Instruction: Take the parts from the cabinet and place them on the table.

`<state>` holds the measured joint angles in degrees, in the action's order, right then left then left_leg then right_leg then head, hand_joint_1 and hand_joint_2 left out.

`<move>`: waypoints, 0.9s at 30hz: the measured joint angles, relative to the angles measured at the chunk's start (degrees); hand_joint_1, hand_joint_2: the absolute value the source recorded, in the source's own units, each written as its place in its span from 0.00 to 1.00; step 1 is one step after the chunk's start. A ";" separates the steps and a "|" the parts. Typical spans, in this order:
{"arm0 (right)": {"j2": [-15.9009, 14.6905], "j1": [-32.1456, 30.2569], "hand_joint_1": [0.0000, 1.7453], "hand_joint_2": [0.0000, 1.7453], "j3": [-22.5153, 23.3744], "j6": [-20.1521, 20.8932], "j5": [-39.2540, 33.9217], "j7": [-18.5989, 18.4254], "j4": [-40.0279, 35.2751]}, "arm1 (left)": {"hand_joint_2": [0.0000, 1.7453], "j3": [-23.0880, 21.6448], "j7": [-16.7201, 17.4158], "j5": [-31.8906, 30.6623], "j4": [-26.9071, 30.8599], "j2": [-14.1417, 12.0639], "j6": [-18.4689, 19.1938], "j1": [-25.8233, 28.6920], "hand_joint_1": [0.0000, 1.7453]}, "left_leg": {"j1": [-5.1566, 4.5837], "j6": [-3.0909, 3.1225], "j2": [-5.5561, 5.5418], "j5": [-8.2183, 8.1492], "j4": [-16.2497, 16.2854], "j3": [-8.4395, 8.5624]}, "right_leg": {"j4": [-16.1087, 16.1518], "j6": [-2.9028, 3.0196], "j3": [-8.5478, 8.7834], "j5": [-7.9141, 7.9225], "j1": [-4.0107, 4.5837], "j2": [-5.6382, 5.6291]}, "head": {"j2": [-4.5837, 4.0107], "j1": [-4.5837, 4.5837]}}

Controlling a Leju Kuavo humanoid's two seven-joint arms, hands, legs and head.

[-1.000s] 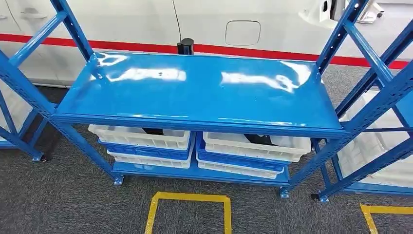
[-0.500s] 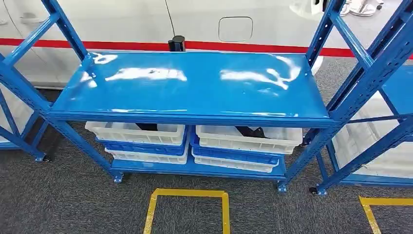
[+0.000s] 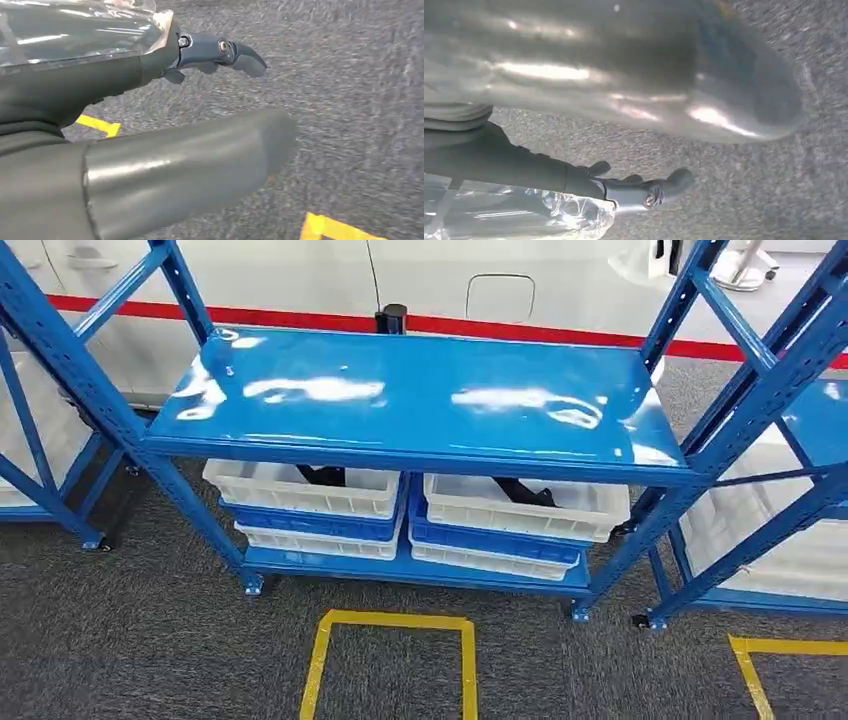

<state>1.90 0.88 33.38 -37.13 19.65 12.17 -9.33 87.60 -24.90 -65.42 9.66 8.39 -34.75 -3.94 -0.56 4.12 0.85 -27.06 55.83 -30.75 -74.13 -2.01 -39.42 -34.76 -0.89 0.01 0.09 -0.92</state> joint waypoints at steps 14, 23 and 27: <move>-0.17 -0.26 0.00 0.00 0.07 0.41 -0.37 0.70 -0.02 | 0.00 0.02 -0.98 0.11 0.04 -0.17 0.66 -0.02 0.00 | 0.03 -2.70 -0.39 1.96 2.71 -4.23 | 20.25 1.37 15.18 4.14 -0.25 0.29 | 0.00 0.31; -0.11 -0.28 0.00 0.00 0.07 0.42 -0.35 0.81 -0.02 | 0.00 0.15 -0.94 0.76 0.04 -0.26 0.87 -0.03 0.00 | 1.95 -5.04 -1.22 -0.94 1.31 2.01 | 19.03 0.45 12.58 5.44 -0.48 0.24 | 0.00 1.03; -0.15 -0.18 0.00 0.00 0.07 0.41 -0.31 0.90 -0.04 | 0.00 0.17 -1.01 1.18 0.04 -0.04 0.90 -0.01 0.00 | 1.54 -3.99 -1.06 -1.00 0.89 1.19 | 18.81 0.52 12.11 5.43 0.04 0.23 | 0.00 0.63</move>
<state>1.75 0.70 33.44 -36.72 19.34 13.07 -9.38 87.78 -25.90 -64.24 9.70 8.35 -33.86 -3.95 0.98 0.12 -0.20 -28.06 56.72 -29.56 -55.32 -1.48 -27.30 -29.33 -0.85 0.24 0.09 -0.29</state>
